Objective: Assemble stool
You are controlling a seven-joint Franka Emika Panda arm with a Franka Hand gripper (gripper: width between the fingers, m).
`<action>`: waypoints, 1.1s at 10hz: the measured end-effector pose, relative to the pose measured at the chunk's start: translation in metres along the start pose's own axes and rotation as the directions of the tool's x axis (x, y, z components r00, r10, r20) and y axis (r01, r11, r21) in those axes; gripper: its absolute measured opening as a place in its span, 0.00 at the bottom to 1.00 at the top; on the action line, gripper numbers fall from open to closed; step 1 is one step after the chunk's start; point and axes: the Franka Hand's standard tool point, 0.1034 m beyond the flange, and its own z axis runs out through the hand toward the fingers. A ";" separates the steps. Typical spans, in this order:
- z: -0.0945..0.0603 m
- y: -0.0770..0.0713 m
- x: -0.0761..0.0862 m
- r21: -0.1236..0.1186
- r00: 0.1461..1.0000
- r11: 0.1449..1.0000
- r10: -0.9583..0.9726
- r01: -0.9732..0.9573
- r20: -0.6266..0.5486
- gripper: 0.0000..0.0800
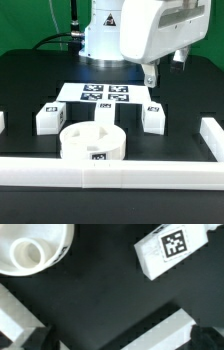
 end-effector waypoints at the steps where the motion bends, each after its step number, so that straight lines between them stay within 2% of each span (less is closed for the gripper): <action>1: 0.000 0.000 0.000 0.000 1.000 1.000 0.000 0.000 0.000 0.81; 5: 0.002 0.001 -0.001 0.002 1.000 1.000 0.001 -0.001 0.002 0.81; 6: 0.011 0.011 -0.007 -0.007 0.998 0.998 -0.064 0.064 -0.008 0.81; 7: 0.023 0.024 -0.015 -0.001 0.997 0.997 -0.081 0.081 -0.002 0.81; 9: 0.030 0.044 -0.024 -0.003 0.994 0.994 -0.111 0.111 -0.004 0.81; 10: 0.033 0.049 -0.030 0.002 0.994 0.994 -0.111 0.111 0.000 0.81; 11: 0.033 0.047 -0.027 0.002 0.994 0.994 -0.112 0.112 -0.001 0.81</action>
Offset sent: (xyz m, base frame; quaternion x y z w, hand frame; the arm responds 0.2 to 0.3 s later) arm 0.0000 0.0000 0.0000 0.0000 0.0000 0.0000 1.0000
